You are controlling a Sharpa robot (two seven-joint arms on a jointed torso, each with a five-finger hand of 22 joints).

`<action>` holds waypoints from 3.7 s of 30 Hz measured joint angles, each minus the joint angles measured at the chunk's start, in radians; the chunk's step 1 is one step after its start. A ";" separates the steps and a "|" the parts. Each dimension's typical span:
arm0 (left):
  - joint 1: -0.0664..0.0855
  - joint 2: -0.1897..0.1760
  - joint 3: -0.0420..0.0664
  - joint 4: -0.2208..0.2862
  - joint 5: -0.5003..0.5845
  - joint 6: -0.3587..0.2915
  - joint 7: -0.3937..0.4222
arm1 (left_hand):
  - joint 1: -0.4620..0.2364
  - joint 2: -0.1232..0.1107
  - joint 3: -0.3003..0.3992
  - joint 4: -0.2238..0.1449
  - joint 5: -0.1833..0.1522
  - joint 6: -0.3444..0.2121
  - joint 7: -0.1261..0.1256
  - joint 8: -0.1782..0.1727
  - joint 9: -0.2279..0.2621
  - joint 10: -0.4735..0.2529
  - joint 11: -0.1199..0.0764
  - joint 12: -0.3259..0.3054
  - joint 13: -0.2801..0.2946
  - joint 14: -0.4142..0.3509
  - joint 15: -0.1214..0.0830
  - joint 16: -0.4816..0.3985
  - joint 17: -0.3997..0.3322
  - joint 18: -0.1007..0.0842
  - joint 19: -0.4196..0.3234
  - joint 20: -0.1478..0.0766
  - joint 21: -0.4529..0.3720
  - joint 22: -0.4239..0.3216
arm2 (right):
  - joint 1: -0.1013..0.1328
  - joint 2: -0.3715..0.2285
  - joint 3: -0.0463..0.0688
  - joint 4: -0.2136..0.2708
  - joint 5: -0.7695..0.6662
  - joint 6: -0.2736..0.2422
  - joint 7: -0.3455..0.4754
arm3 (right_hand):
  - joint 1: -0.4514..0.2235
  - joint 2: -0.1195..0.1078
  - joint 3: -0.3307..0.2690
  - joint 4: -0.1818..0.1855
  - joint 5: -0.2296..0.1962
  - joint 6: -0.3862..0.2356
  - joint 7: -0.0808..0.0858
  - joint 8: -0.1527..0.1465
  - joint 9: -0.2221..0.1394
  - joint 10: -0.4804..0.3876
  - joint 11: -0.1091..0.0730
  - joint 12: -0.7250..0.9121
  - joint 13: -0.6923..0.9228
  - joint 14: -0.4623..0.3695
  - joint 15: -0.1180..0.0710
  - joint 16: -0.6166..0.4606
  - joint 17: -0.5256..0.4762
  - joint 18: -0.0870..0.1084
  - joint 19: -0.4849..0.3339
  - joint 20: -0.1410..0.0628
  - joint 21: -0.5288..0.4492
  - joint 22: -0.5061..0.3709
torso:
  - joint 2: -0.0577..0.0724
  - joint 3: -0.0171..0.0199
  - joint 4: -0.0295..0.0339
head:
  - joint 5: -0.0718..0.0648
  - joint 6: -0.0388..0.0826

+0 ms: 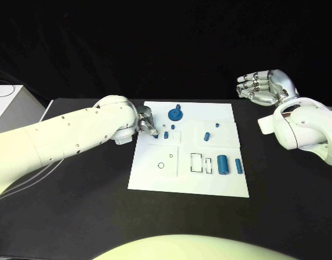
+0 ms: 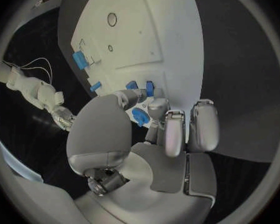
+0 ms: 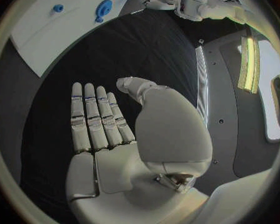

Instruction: Assemble the parts on the task board

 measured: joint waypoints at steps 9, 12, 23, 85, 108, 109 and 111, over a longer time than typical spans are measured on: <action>0.001 0.007 -0.002 -0.010 -0.002 0.000 -0.001 | -0.007 0.007 0.000 0.000 0.000 0.004 -0.001 0.000 0.001 0.002 0.002 0.000 0.000 0.000 0.000 0.000 0.000 0.000 0.000 0.000 0.000 0.000 | 0.000 0.000 0.000 0.000 0.000 0.001 -0.001 | 0.000 0.000 -0.003 -0.003 0.000 0.000 0.000 -0.003 -0.001 0.000 0.000 -0.004 -0.001 0.000 0.000 -0.008 -0.004 0.000 0.000 0.000 0.000 -0.007 | 0.000 0.0007 -0.0015 | -0.001 -0.002; 0.002 0.010 -0.003 -0.014 -0.001 -0.001 -0.001 | -0.013 0.010 -0.003 -0.003 0.000 0.006 -0.002 -0.001 0.003 0.006 0.001 0.000 0.000 0.000 0.000 0.000 0.000 0.000 0.000 0.000 0.000 0.000 | 0.000 0.000 0.000 0.000 0.000 0.001 -0.001 | 0.000 0.000 -0.003 -0.003 0.000 0.000 0.000 -0.003 -0.001 0.000 0.000 -0.004 -0.001 0.000 0.000 -0.008 -0.005 0.000 0.000 0.000 0.000 -0.008 | 0.000 0.0007 -0.0014 | -0.002 -0.002; 0.004 0.014 -0.008 -0.020 0.004 -0.003 -0.001 | -0.046 -0.001 0.023 -0.039 -0.005 0.007 -0.011 0.001 0.001 0.013 -0.006 0.000 -0.004 0.000 0.000 0.000 0.000 0.000 0.000 0.000 0.000 0.000 | 0.000 -0.001 0.000 0.000 0.000 0.002 -0.002 | 0.000 0.000 -0.003 -0.003 0.000 0.000 0.000 -0.003 -0.002 0.000 0.000 -0.004 -0.001 0.000 0.000 -0.008 -0.006 0.000 0.000 0.000 0.000 -0.009 | 0.000 0.0007 -0.0012 | -0.005 -0.005; -0.003 -0.004 -0.012 -0.013 0.014 -0.008 0.001 | -0.117 -0.017 -0.318 0.103 -0.025 0.048 -0.027 -0.024 -0.032 0.012 -0.013 0.006 0.013 0.000 -0.015 0.000 0.000 0.000 0.007 -0.007 -0.012 -0.003 | -0.001 -0.004 0.000 -0.002 0.001 0.007 -0.007 | -0.023 0.007 -0.018 -0.018 0.004 0.000 0.000 -0.022 -0.012 0.000 0.000 -0.008 0.000 0.003 0.011 -0.053 -0.045 0.000 -0.094 0.025 -0.005 -0.092 | 0.000 -0.0009 -0.0012 | -0.013 -0.004; -0.041 -0.061 0.081 0.069 0.079 -0.090 0.004 | -0.103 0.015 -0.376 0.102 -0.015 0.004 -0.003 -0.027 -0.030 -0.070 0.007 -0.055 -0.089 0.000 -0.003 -0.047 0.000 0.000 -0.062 0.000 -0.068 -0.086 | -0.005 -0.006 0.000 0.000 -0.004 0.007 -0.004 | -0.022 0.007 -0.021 -0.021 0.004 0.000 0.000 -0.026 -0.015 -0.007 0.007 -0.012 -0.001 0.000 0.014 -0.057 -0.052 0.000 -0.122 0.025 -0.004 -0.105 | -0.001 -0.0003 -0.0004 | -0.016 0.004; -0.042 -0.065 0.088 0.073 0.087 -0.098 0.005 | -0.096 0.022 -0.377 0.101 -0.014 -0.007 0.001 -0.027 -0.028 -0.086 0.010 -0.066 -0.108 -0.001 0.001 -0.057 0.000 0.005 -0.073 0.003 -0.079 -0.101 | -0.005 -0.006 0.000 0.000 -0.004 0.007 -0.004 | -0.022 0.007 -0.021 -0.021 0.004 0.000 0.000 -0.026 -0.015 -0.007 0.007 -0.012 -0.001 0.000 0.014 -0.057 -0.052 0.000 -0.122 0.025 -0.004 -0.105 | -0.001 0.0000 -0.0003 | -0.016 0.005; -0.042 -0.072 0.099 0.080 0.110 -0.117 0.014 | -0.072 0.031 -0.380 0.099 -0.010 -0.042 0.014 -0.033 -0.027 -0.154 0.023 -0.117 -0.194 -0.002 0.013 -0.097 0.000 0.026 -0.128 0.011 -0.125 -0.169 | -0.005 -0.007 0.000 0.000 -0.005 0.007 -0.004 | -0.022 0.007 -0.021 -0.021 0.004 0.000 0.000 -0.026 -0.015 -0.007 0.007 -0.012 -0.001 0.000 0.014 -0.062 -0.052 0.000 -0.122 0.025 -0.004 -0.105 | -0.001 0.0001 -0.0002 | -0.017 0.006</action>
